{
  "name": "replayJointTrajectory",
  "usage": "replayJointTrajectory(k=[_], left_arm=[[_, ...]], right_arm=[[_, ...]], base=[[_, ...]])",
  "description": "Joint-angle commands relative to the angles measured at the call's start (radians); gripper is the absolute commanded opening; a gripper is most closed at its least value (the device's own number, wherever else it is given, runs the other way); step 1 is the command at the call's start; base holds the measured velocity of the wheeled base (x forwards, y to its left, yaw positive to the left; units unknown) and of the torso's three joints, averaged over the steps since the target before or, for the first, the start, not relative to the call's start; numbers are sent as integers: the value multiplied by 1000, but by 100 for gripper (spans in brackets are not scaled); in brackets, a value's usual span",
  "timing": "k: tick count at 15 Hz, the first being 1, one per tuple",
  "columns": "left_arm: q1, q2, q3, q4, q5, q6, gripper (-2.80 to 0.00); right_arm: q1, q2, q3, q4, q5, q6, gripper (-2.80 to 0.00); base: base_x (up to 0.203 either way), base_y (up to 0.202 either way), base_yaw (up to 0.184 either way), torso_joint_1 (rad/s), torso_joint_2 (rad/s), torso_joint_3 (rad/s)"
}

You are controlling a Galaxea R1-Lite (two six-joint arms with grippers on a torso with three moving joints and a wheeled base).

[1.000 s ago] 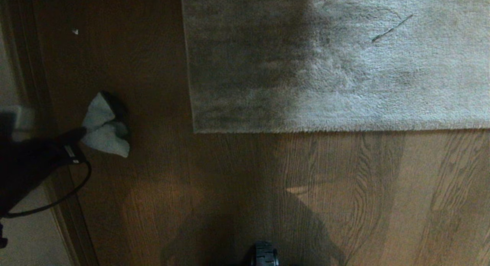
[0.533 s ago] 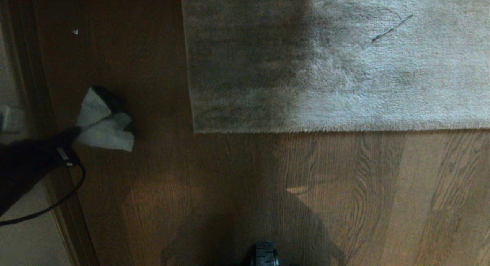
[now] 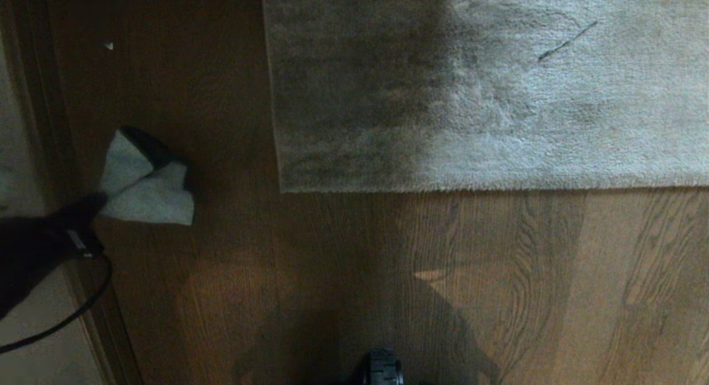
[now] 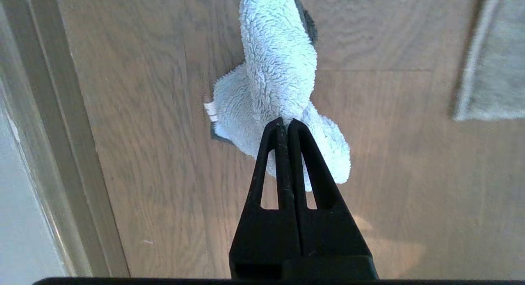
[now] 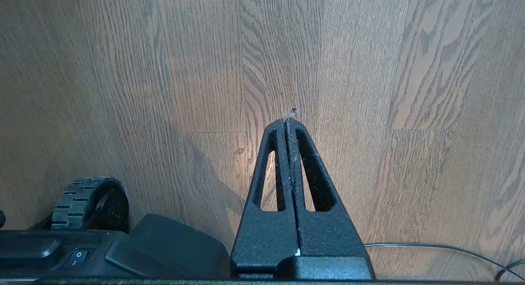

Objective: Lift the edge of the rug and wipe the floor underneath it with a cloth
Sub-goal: Pick up the rag, then lift up the carpet

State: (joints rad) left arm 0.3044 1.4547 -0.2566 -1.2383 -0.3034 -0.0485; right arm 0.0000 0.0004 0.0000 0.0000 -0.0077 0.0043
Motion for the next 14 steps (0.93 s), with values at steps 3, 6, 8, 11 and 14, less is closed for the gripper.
replayJointTrajectory(k=[3, 6, 8, 11, 14], left_arm=[[-5, -92, 54, -3, -3, -1, -280], [-8, -134, 87, -2, -5, -1, -280], [-18, -158, 103, 0, -5, -1, -280], [-28, -216, 141, 28, -5, -2, -280], [-35, -280, 165, 94, -3, -1, -280]], right_arm=[[0, 0, 0, 0, 0, 0, -280], [0, 0, 0, 0, 0, 0, -280], [0, 0, 0, 0, 0, 0, -280], [1, 0, 0, 0, 0, 0, -280], [0, 0, 0, 0, 0, 0, -280]], base=[[0, 0, 0, 0, 0, 0], [0, 0, 0, 0, 0, 0], [0, 0, 0, 0, 0, 0], [0, 0, 0, 0, 0, 0], [0, 0, 0, 0, 0, 0]])
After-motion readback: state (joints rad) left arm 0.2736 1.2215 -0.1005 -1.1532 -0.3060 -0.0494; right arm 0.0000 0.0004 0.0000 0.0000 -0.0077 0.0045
